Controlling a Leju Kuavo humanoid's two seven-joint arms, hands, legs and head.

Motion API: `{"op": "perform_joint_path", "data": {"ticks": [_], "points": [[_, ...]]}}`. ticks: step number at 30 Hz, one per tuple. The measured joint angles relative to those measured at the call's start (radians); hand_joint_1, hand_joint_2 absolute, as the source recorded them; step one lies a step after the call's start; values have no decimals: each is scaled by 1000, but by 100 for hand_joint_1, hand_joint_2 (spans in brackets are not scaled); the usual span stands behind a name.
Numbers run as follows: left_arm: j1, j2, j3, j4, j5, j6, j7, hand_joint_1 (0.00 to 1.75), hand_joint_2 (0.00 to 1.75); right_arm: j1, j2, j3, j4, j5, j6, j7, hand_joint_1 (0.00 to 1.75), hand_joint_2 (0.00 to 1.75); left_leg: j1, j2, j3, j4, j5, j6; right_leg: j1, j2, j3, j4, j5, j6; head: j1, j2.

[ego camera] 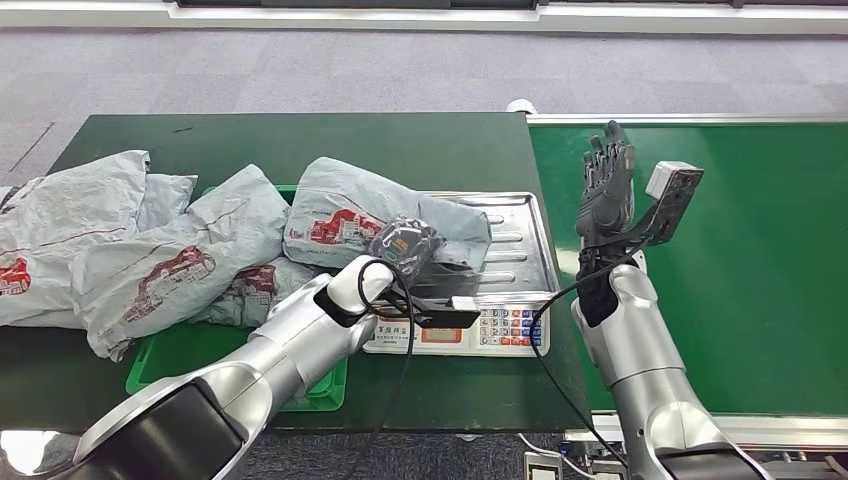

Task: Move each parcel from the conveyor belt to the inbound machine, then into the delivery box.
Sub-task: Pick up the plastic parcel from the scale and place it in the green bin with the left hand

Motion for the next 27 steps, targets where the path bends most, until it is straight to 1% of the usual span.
{"op": "perform_joint_path", "data": {"ticks": [3,5,10,13,15,17,20,24,25,27], "points": [[-15,0,29,-29,7,158,27,175,175,16,7,-10,-30,4,-16,19,0,175,0,0,0,0,0,0,0,0,0,0,0,0,0,0],[-26,0,55,-54,3,225,32,175,175,20,14,-15,-45,8,-24,27,0,175,0,0,0,0,0,0,0,0,0,0,0,0,0,0],[-38,4,101,-110,-40,305,47,175,175,22,26,-17,-62,14,-34,32,0,175,0,0,0,0,0,0,0,0,0,0,0,0,0,0],[-39,9,115,-147,-129,360,91,175,175,21,28,-17,-65,10,-41,41,0,175,0,0,0,0,0,0,0,0,0,0,0,0,0,0],[-41,12,124,-171,-207,377,134,175,175,21,27,-17,-65,0,-45,43,0,175,0,0,0,0,0,0,0,0,0,0,0,0,0,0],[-48,17,131,-180,-271,379,194,175,175,20,22,-17,-62,-15,-45,40,0,175,0,0,0,0,0,0,0,0,0,0,0,0,0,0],[-62,28,132,-180,-305,374,280,175,175,20,14,-17,-55,-30,-45,36,0,175,0,0,0,0,0,0,0,0,0,0,0,0,0,0],[-72,39,130,-177,-306,366,306,175,175,17,7,-17,-47,-33,-45,34,0,175,0,0,0,0,0,0,0,0,0,0,0,0,0,0],[-74,41,129,-176,-306,356,317,175,175,17,7,-17,-46,-35,-45,34,0,175,0,0,0,0,0,0,0,0,0,0,0,0,0,0],[-81,44,122,-165,-307,303,363,175,175,18,4,-17,-46,-40,-46,34,0,175,0,1,0,0,0,0,0,1,-1,0,0,0,0,0]]}}
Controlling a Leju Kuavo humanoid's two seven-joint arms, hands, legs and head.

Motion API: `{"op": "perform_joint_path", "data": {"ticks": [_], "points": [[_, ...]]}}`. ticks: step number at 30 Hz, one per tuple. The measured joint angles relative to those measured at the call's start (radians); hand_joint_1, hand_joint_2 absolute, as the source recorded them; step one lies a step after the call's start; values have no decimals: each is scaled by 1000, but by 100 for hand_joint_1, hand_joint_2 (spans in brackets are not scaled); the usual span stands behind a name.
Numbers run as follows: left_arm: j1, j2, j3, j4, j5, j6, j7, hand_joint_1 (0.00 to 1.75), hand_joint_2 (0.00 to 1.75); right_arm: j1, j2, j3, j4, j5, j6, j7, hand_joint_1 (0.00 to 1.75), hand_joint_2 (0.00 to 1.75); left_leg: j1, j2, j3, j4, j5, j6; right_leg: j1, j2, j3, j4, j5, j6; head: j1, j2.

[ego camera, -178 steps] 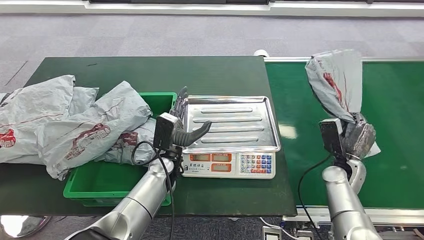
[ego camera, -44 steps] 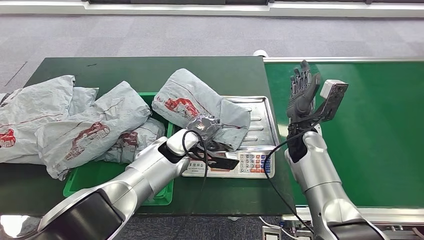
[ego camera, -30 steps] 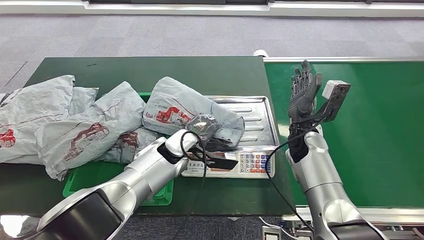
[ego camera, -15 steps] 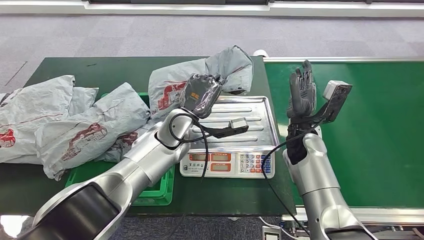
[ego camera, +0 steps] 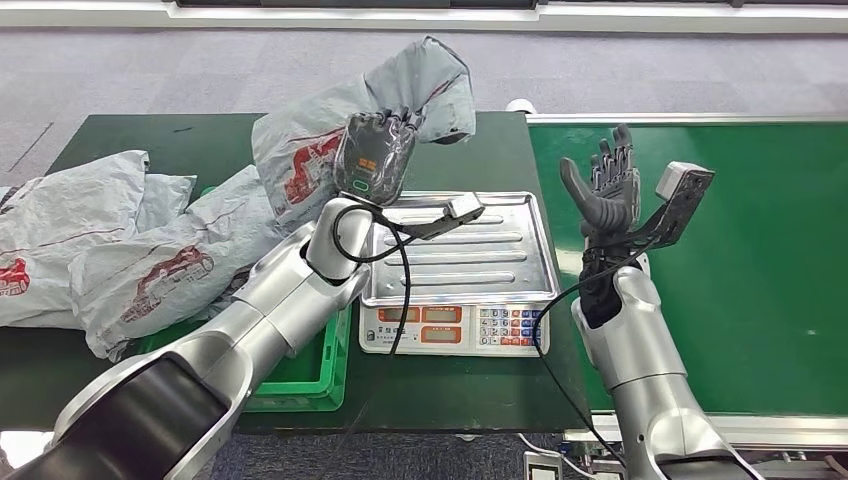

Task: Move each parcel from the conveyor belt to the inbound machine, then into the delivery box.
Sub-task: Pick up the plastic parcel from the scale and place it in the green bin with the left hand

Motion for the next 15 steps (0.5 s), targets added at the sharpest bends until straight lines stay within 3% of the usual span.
{"op": "perform_joint_path", "data": {"ticks": [4,15], "points": [[-4,23,-13,44,0,-132,103,175,175,11,-9,0,1,-7,0,-2,0,175,0,0,0,0,0,0,0,0,0,0,0,0,0,0],[-12,142,-14,109,0,-358,141,175,175,59,-65,0,13,-8,36,-5,0,175,0,0,0,0,0,0,0,0,0,0,0,0,0,0]]}}
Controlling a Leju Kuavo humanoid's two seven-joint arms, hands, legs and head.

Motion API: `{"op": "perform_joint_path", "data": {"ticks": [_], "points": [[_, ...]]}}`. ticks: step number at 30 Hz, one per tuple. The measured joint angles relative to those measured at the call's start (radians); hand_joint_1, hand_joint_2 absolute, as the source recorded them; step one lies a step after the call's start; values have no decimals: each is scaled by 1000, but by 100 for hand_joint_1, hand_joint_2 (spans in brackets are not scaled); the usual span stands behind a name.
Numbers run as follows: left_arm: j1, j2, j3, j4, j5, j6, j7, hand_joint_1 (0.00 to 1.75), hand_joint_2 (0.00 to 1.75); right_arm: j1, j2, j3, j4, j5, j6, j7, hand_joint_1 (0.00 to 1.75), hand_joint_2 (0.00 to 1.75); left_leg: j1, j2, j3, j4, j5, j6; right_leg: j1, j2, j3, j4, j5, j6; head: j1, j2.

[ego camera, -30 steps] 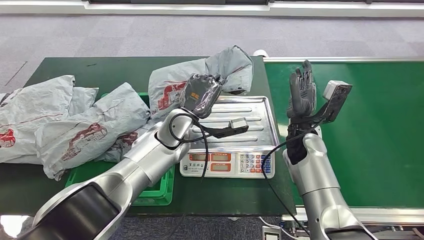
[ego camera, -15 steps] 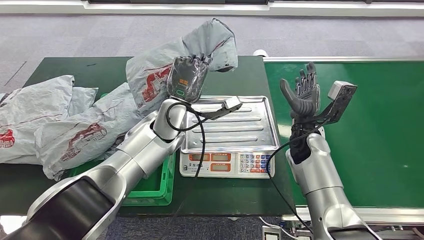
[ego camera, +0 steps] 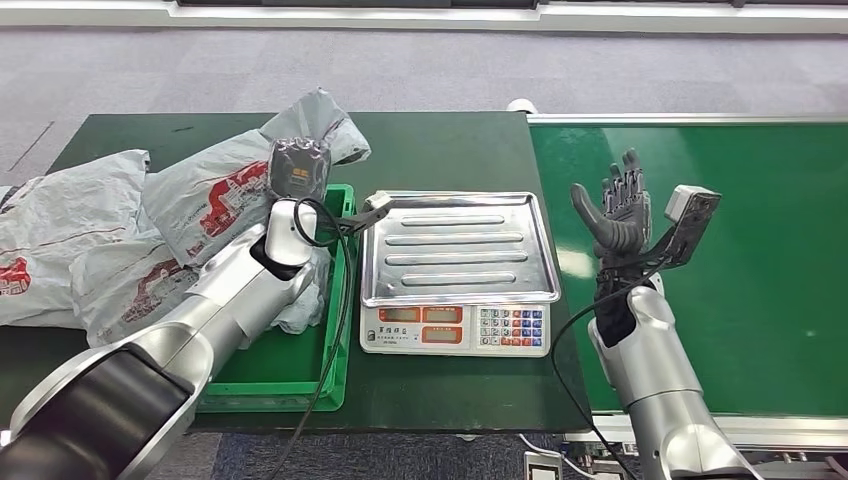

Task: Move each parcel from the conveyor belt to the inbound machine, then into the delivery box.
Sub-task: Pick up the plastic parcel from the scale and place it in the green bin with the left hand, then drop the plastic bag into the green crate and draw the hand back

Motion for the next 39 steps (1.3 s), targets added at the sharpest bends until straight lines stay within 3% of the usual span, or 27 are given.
{"op": "perform_joint_path", "data": {"ticks": [4,13,14,17,18,39], "points": [[-2,40,0,7,0,-160,-25,175,175,9,-10,-2,2,-16,51,20,0,175,0,1,0,0,0,0,0,1,-1,0,0,0,0,0],[15,105,0,-27,0,-240,17,175,175,10,-11,-19,9,-1,59,36,0,175,0,0,0,0,1,-1,0,0,0,1,0,0,0,0],[19,112,0,-37,0,-243,13,138,175,10,-11,-22,9,4,58,38,0,175,0,0,0,0,1,-1,0,0,0,1,0,0,0,0],[29,129,6,-71,0,-242,-9,7,175,10,-10,-35,8,19,52,46,0,175,0,-1,0,0,1,-1,0,0,0,0,0,0,0,0],[33,133,8,-84,0,-234,-16,0,175,10,-9,-39,8,23,50,49,0,175,0,-1,0,0,1,-1,0,-1,0,0,0,0,0,0],[138,141,99,-348,0,56,-74,0,175,10,11,-52,-8,44,26,62,0,175,0,-1,0,0,1,-1,0,-1,0,0,0,0,0,0]]}}
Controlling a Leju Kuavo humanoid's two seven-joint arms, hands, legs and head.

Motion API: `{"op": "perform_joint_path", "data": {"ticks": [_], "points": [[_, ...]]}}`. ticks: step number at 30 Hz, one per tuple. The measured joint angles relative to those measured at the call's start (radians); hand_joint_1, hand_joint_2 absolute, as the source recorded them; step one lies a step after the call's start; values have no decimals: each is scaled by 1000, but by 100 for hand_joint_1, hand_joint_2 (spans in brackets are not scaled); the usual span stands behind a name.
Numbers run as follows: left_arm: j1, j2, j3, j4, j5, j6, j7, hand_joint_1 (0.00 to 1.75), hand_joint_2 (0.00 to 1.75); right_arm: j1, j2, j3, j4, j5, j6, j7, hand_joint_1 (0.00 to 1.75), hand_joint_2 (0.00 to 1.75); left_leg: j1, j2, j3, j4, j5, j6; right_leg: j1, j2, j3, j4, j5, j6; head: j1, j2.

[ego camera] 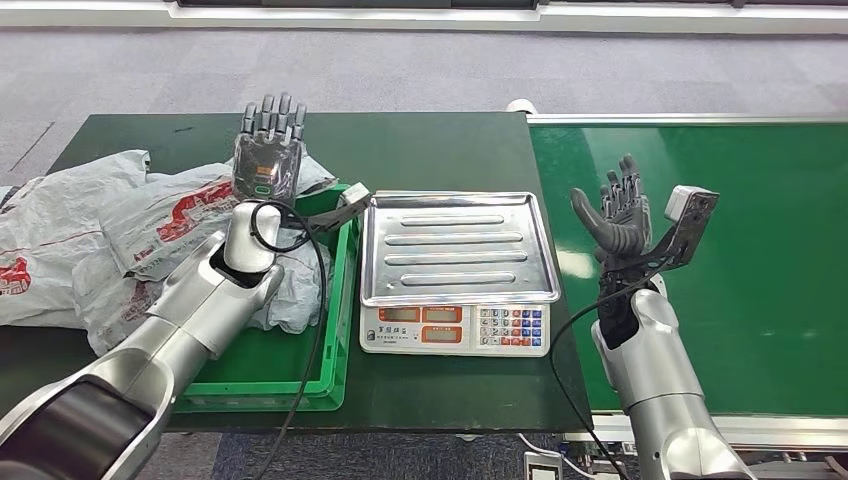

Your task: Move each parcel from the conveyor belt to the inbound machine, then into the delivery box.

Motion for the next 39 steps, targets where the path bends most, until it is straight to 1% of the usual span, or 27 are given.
{"op": "perform_joint_path", "data": {"ticks": [6,14,16,18,20,22,25,27,29,31,33,36,39], "points": [[15,0,34,-43,0,8,-14,0,175,0,1,0,-2,0,-3,2,0,175,0,0,0,0,0,0,0,0,0,0,0,0,0,0],[22,0,49,-61,0,7,-18,0,175,0,1,0,-3,0,-5,2,0,175,0,0,0,0,0,0,0,0,0,0,0,0,0,0],[22,0,51,-62,1,4,-31,0,175,0,1,0,-3,0,-5,2,0,175,0,0,0,0,0,0,0,0,0,0,0,0,0,0],[26,-4,63,-64,18,-5,-87,0,175,0,1,0,-3,0,2,0,0,175,0,0,0,0,0,0,0,0,0,0,0,0,0,0],[35,-14,92,-70,86,-36,-200,0,175,0,1,0,-3,7,18,-7,0,175,0,0,0,0,0,0,0,0,0,0,0,0,0,0],[48,-27,127,-80,204,-97,-333,0,175,-3,1,0,-3,32,38,-17,0,175,0,0,0,0,0,0,0,0,0,0,0,0,0,0],[61,-44,163,-88,403,-197,-484,0,175,-23,1,5,2,85,53,-28,0,175,0,0,0,0,0,0,0,0,0,0,0,0,0,0],[61,-59,188,-85,572,-261,-574,0,175,-49,1,15,8,117,50,-31,0,87,0,0,0,0,0,0,0,0,0,0,0,0,0,0],[53,-83,218,-65,754,-308,-663,0,175,-77,1,33,18,146,36,-39,0,0,0,0,0,0,0,0,0,0,0,0,0,0,0,0],[42,-112,243,-33,883,-324,-734,0,175,-100,1,54,27,168,16,-53,0,0,0,0,0,0,0,0,0,0,0,0,0,0,0,0],[33,-141,257,-3,941,-316,-773,0,175,-115,1,73,33,181,0,-64,0,0,0,0,0,0,0,0,0,0,0,0,0,0,0,0],[19,-179,267,44,975,-300,-797,0,175,-129,1,101,41,190,-15,-71,0,0,0,0,0,0,0,0,0,0,0,0,0,0,0,0],[11,-196,271,74,988,-297,-805,0,175,-131,1,116,45,190,-20,-73,0,0,0,0,0,0,0,0,0,0,0,0,0,0,0,0]]}}
